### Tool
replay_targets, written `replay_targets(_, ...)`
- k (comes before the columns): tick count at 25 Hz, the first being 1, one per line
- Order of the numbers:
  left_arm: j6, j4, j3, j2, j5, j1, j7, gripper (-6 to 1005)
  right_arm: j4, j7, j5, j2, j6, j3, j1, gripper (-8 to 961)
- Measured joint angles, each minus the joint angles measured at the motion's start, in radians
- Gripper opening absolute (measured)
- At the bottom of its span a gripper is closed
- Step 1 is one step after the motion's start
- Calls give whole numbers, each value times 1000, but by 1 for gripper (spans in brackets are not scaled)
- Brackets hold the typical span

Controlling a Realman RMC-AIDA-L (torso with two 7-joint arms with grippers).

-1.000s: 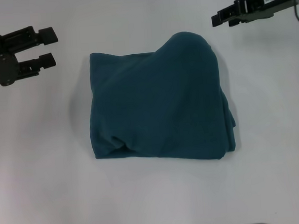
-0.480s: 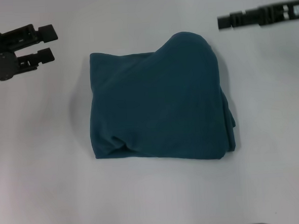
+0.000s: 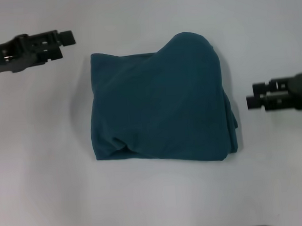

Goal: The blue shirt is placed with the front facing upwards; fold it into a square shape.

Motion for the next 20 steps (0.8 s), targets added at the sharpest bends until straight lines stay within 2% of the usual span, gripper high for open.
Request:
replay_targets(2,-68,2,40,-17,0,-1,51,813,1,-41,-2,13,-1,9,-24,718)
replay_targets(3,-111,4,66,-36,1,-1,104,813,4,-59,-2,20,-1,13,-35,717)
replay_targets(5,-157,5,97,-58,2,-1,165,812,17,-86,-5,29,2,17,-49,716)
replay_targets(8,-265,7,151,-92,19,0,228,810,46,-98,-22,31,10,18,-45,716)
replay_targets(13,-410,60,205,-100,37,-33,238,806,81,-100,-32,28,23,22,-26,716)
replay_targets(20,-556,140,219,-100,44,-96,228,801,93,-100,-33,26,49,23,-12,716)
